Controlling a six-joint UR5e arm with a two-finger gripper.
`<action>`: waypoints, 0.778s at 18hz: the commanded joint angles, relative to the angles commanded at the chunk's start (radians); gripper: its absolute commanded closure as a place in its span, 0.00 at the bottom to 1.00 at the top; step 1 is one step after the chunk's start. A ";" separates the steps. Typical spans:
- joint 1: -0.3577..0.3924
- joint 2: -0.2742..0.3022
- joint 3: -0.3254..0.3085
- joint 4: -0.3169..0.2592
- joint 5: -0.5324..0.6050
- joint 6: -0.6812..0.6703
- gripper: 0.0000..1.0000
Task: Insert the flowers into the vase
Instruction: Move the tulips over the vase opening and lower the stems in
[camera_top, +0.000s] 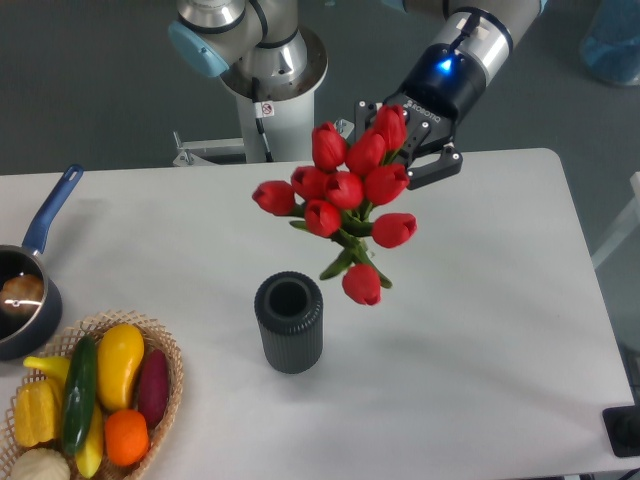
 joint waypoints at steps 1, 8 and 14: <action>-0.008 -0.002 -0.002 0.000 -0.017 0.000 0.88; -0.034 -0.015 -0.018 0.015 -0.057 0.018 0.85; -0.049 -0.043 -0.028 0.028 -0.092 0.074 0.85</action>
